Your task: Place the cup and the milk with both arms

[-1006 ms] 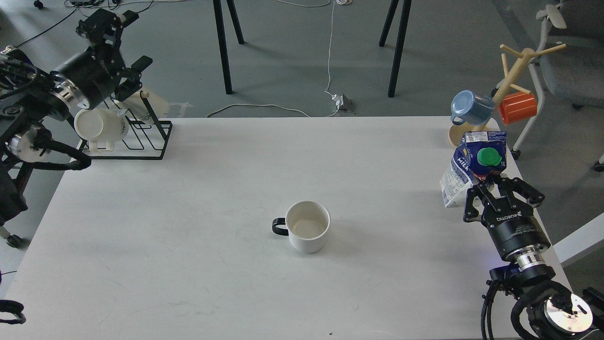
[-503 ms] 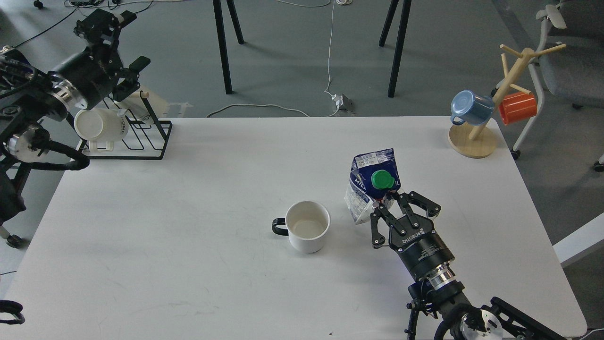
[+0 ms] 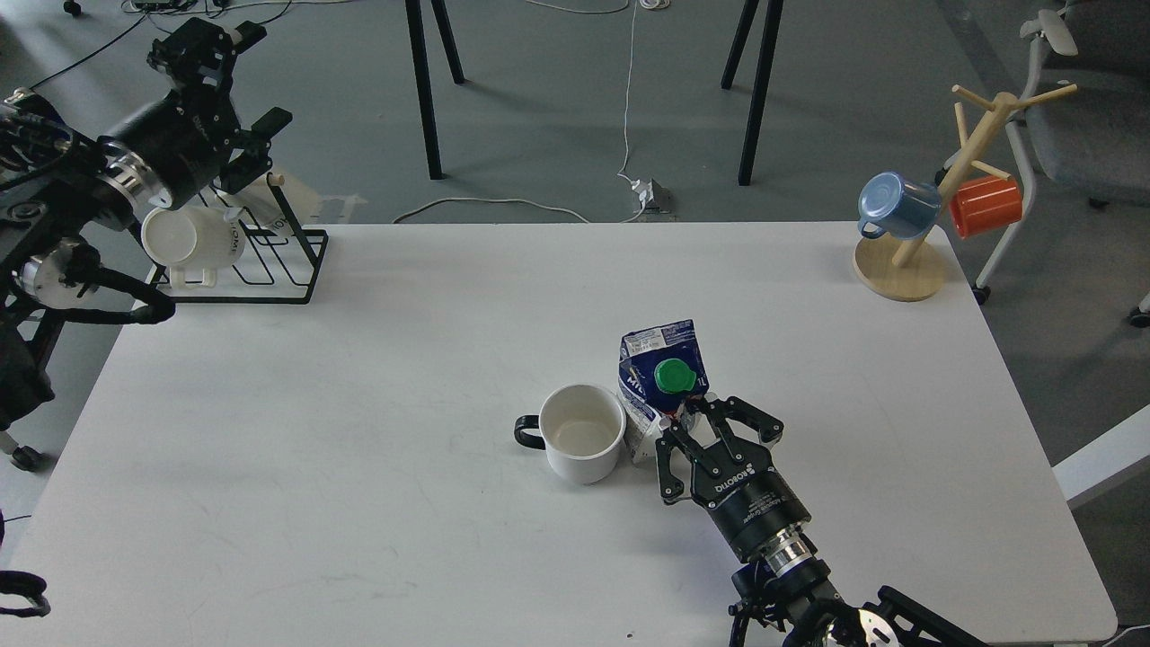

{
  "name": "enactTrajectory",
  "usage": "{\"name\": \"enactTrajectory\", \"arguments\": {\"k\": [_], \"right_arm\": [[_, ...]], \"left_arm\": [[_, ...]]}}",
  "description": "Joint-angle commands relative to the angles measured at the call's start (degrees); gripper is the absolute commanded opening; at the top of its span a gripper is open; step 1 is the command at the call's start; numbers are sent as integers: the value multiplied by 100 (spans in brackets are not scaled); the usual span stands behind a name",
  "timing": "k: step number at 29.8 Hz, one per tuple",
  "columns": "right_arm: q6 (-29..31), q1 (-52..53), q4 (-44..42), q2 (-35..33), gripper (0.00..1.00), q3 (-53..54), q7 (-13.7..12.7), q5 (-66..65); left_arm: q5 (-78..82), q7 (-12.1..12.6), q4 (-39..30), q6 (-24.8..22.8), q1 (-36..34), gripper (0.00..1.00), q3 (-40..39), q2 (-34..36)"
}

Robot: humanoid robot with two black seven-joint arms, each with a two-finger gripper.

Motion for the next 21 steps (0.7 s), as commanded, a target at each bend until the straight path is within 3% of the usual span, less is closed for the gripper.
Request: {"name": "enactTrajectory", "arguments": {"k": [1, 6, 8, 9, 21], "right_arm": [[0, 10, -6, 42, 42, 1, 9, 0], [0, -8, -6, 16, 75, 1, 9, 0], [0, -25, -6, 7, 95, 1, 9, 0], [0, -34, -6, 7, 98, 1, 9, 0], [0, -280, 125, -185, 98, -184, 35, 0]], "left_arm": [[-4, -7, -14, 0, -2, 99, 113, -3], [-4, -7, -14, 0, -11, 99, 113, 6], [-4, -15, -14, 0, -2, 99, 113, 6], [-4, -15, -14, 0, -2, 99, 113, -3], [-12, -24, -14, 0, 7, 99, 104, 32]]}}
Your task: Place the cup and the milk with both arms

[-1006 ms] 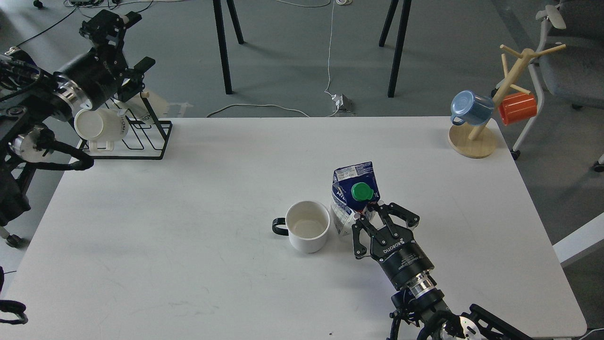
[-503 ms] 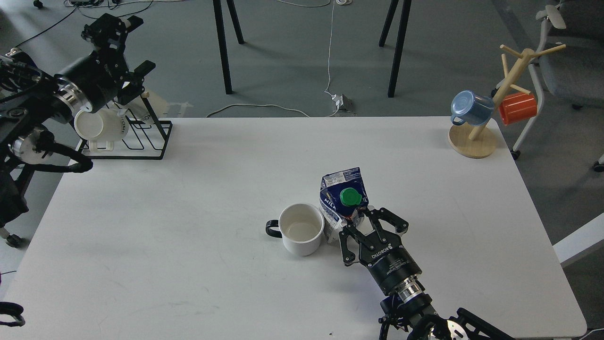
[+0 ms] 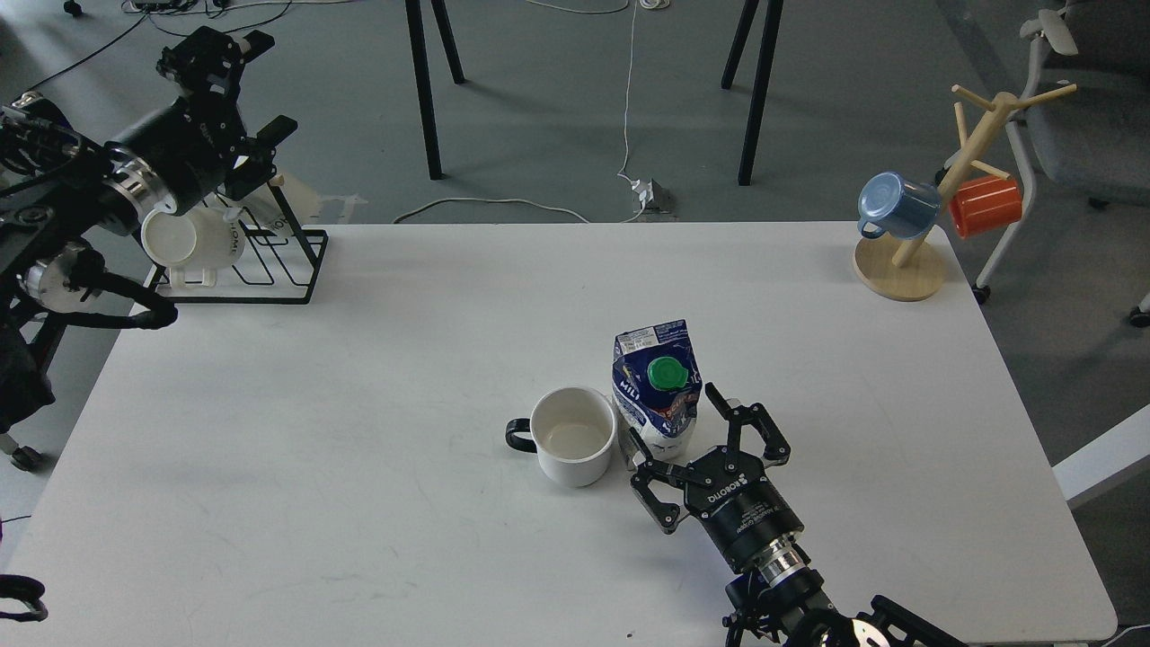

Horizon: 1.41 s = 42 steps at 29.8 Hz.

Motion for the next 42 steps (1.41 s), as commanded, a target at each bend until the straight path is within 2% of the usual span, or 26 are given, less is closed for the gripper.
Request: {"name": "enactTrajectory", "arguments": {"k": [1, 10, 14, 19, 23, 30, 39, 42], "right_arm": [[0, -217, 91, -242, 98, -22, 18, 0], [0, -762, 898, -1321, 98, 118, 53, -44], [0, -736, 1251, -2122, 98, 846, 62, -44], [0, -263, 1111, -2510, 99, 1997, 53, -88], [0, 492, 637, -2440, 99, 2455, 53, -88], [0, 2197, -768, -2449, 99, 2343, -17, -97], [0, 4254, -3097, -1992, 99, 1526, -9, -88], [0, 4414, -3275, -1886, 99, 1419, 0, -88]], "left_arm": [[-8, -9, 0, 0, 9, 99, -9, 24], [-70, -9, 9, 0, 9, 99, -35, 86], [-516, 9, 70, 0, 0, 99, -62, 42], [-1790, 27, 430, 0, 53, 99, -36, -151], [-2853, 9, 659, 0, 228, 99, -62, -292], [-4559, 18, 800, 0, 457, 99, -71, -362], [-5009, 0, 800, 0, 519, 99, -79, -380], [-5009, -9, 800, 0, 519, 99, -79, -380]]}}
